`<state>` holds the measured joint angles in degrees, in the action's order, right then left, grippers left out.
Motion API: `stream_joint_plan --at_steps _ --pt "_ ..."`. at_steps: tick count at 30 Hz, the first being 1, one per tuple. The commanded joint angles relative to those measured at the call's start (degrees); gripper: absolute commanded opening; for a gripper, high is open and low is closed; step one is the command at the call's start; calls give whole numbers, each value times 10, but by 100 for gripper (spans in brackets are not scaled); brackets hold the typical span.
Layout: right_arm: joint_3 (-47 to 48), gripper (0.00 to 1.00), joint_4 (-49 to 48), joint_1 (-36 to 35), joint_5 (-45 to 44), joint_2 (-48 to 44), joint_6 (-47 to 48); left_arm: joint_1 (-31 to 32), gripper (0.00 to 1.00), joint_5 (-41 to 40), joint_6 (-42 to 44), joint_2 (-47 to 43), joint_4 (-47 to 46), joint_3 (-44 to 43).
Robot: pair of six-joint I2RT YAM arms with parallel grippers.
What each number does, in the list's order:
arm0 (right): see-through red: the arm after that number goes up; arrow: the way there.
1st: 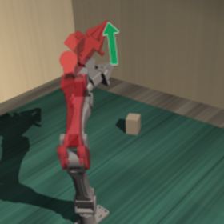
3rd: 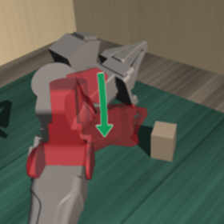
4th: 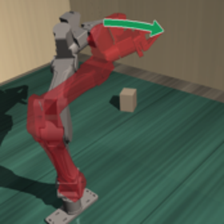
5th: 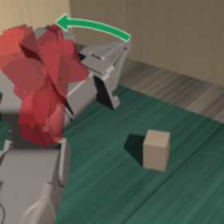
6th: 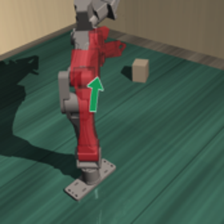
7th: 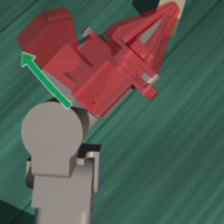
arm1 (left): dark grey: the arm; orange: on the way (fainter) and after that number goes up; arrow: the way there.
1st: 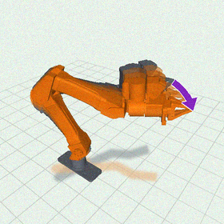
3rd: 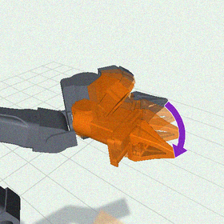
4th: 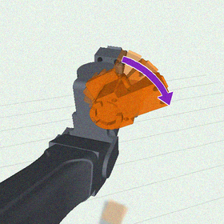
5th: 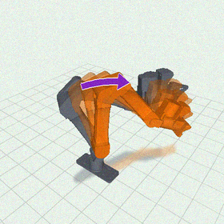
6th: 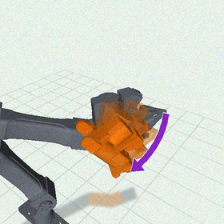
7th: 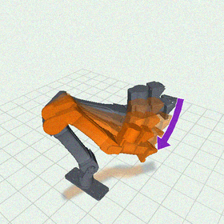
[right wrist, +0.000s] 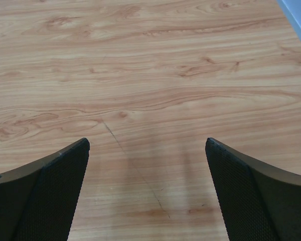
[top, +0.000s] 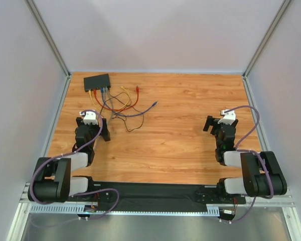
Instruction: Pull the plug from the switch port
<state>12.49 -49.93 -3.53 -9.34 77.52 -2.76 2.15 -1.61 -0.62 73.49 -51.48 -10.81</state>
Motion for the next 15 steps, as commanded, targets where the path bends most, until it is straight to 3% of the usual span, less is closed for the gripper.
stream_joint_plan --at_steps 1,4,9,12,13,15 --pt "15 100 -24 -11 -96 -24 0 -2 100 1 23 -87 55 -25" --pt "60 100 107 -11 -33 -85 25 -2 100 -62 -5 -164 126 -33" --pt "116 100 251 -35 -26 -155 9 -2 100 -174 -133 -224 233 -67" --pt "158 100 323 -96 -93 -176 6 -2 100 -214 -197 -248 324 -98" --pt "170 100 340 -116 -167 -179 -36 -2 100 -214 -204 -261 367 -106" --pt "205 100 433 -147 -202 -183 -120 -2 100 -203 -219 -276 375 -117"
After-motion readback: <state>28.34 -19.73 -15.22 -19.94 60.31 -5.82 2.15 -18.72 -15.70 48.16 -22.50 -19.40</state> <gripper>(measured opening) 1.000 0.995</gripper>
